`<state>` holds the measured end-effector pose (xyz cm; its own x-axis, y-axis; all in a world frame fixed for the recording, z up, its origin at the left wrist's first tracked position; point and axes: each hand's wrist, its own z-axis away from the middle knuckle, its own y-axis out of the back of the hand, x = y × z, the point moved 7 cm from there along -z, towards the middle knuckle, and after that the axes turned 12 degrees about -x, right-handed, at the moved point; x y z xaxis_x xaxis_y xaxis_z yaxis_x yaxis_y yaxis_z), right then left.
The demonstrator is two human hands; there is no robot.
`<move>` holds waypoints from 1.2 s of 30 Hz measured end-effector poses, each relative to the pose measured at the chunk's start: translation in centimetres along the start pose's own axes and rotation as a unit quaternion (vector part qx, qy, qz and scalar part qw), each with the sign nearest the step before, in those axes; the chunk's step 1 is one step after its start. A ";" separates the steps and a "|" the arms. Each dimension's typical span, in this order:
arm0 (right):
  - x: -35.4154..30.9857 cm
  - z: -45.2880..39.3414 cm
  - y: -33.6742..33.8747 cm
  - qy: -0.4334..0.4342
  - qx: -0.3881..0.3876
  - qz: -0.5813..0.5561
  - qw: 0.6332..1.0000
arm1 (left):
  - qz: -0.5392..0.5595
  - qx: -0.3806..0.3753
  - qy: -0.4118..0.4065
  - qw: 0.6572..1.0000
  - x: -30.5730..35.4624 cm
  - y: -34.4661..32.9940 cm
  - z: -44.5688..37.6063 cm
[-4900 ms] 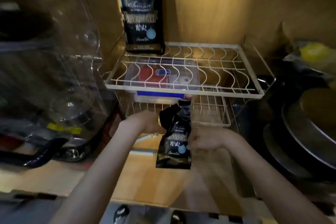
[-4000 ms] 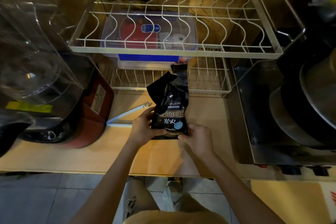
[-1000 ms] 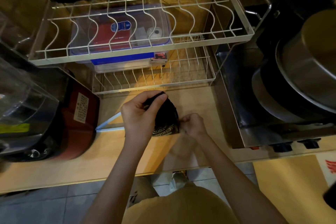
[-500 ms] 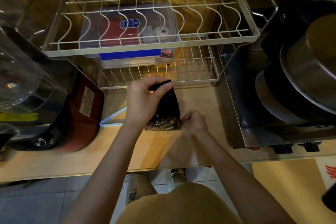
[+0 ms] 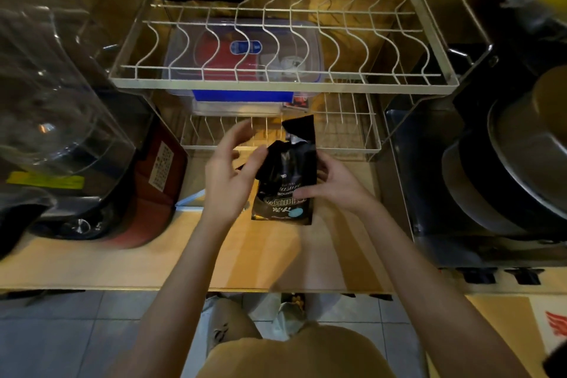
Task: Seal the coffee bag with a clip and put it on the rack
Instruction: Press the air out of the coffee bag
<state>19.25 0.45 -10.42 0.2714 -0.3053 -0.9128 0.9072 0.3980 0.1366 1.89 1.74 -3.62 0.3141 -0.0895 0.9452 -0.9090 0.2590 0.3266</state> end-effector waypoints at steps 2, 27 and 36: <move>-0.2 -0.2 0.4 0.010 0.015 -0.009 1.000 | 0.036 0.068 0.034 0.997 -2.9 0.3 2.0; 1.4 -2.5 2.1 0.010 0.067 -0.068 0.995 | 0.061 -0.146 0.219 0.963 -16.8 -3.6 1.7; -0.5 -2.2 1.8 -0.016 0.032 -0.005 0.999 | -0.060 -0.175 0.198 0.963 -15.2 -3.9 1.7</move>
<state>20.01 3.21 -10.58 0.2704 -0.3365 -0.9020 0.9287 0.3382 0.1523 0.21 0.48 -19.23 0.5538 0.2174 0.8037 -0.7335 0.5841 0.3475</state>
